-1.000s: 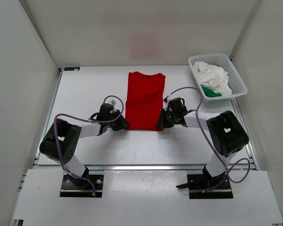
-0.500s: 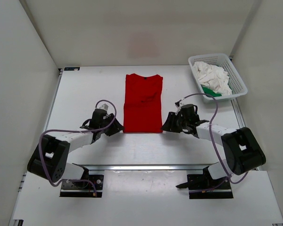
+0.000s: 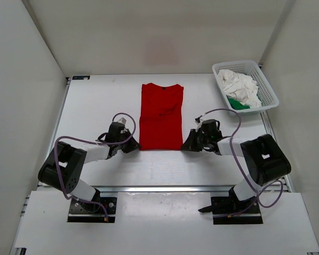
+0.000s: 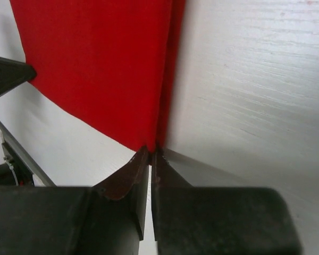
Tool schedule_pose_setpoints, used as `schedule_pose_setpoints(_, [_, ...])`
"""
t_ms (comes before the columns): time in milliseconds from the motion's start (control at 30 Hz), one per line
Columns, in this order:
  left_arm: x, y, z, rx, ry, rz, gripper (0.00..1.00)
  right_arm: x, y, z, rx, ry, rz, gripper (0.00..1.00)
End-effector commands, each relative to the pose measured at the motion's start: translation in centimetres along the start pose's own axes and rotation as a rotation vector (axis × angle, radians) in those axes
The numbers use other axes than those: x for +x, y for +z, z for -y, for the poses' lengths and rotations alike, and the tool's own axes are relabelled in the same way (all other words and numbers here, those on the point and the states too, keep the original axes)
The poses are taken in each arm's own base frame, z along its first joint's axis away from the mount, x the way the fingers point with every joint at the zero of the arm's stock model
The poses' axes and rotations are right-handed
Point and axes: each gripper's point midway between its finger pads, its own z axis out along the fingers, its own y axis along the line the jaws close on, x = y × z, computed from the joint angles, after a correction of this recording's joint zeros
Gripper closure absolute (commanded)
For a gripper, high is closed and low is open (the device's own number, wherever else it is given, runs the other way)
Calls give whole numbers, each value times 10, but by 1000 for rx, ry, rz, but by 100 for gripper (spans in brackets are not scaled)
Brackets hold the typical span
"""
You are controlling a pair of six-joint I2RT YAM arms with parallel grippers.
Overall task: Fold and stack the t-shirts
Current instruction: Grab one side of the 2/3 rectangular tshirt with both arms
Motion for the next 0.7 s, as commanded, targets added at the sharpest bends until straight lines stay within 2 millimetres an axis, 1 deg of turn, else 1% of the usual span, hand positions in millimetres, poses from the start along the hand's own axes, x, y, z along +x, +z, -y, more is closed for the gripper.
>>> schedule_pose_setpoints(0, [11,0,-6,-37,17,-42,94,-10,3,-7,-5,-31,25,99])
schedule_pose_setpoints(33, [10,-3,-4,-32,30,-39,98,-10,1,-8,1,-34,30,100])
schedule_pose_setpoints(67, [9,-6,-3,-36,35,-35,100,-4,-1,-12,0,-45,24,100])
schedule_pose_setpoints(100, [14,-10,-4,-40,46,-48,100,1,-2,-12,11,-47,19,100])
schedule_pose_setpoints(133, [19,-16,-9,-48,57,-50,100,8,-8,-15,10,-55,16,100])
schedule_pose_setpoints(167, [19,-22,-4,-27,74,-39,100,23,-10,-12,24,-49,-1,100])
schedule_pose_setpoints(200, [32,-27,-13,-54,86,-73,100,31,-14,-16,20,-52,-2,100])
schedule_pose_setpoints(233, [44,-36,-24,-71,95,-95,100,43,-21,-13,24,-48,-8,100])
schedule_pose_setpoints(267, [46,-44,-20,-50,108,-88,100,68,-24,-5,47,-28,-49,100])
schedule_pose_setpoints(300, [66,-50,-34,-80,112,-144,100,76,-29,-13,39,-34,-49,100])
schedule_pose_setpoints(333, [82,-61,-43,-91,116,-178,100,96,-37,-9,53,-42,-74,100])
schedule_pose_setpoints(367, [88,-69,-41,-60,110,-181,100,108,-43,-10,54,-18,-80,100])
schedule_pose_setpoints(400, [99,-77,-45,-68,110,-212,100,120,-48,-14,62,-19,-104,100])
schedule_pose_setpoints(433, [105,-87,-42,-48,110,-221,100,131,-55,-20,48,-41,-118,100])
schedule_pose_setpoints(467, [97,-94,-30,-11,120,-184,100,129,-61,-32,20,-34,-98,100])
schedule_pose_setpoints(500, [96,-102,-25,1,122,-178,100,128,-65,-37,23,-29,-96,100])
schedule_pose_setpoints(533, [84,-110,-14,14,130,-150,100,121,-70,-41,14,-35,-73,100])
schedule_pose_setpoints(567, [64,-116,4,40,144,-97,100,105,-75,-56,-23,-43,-39,100])
schedule_pose_setpoints(600, [44,-123,22,66,147,-61,100,84,-80,-64,-35,-70,-3,100])
schedule_pose_setpoints(633, [31,-125,30,73,164,-34,100,65,-83,-63,-25,-93,32,100])
schedule_pose_setpoints(667, [12,-126,48,88,186,-9,100,43,-86,-80,-48,-119,57,100])
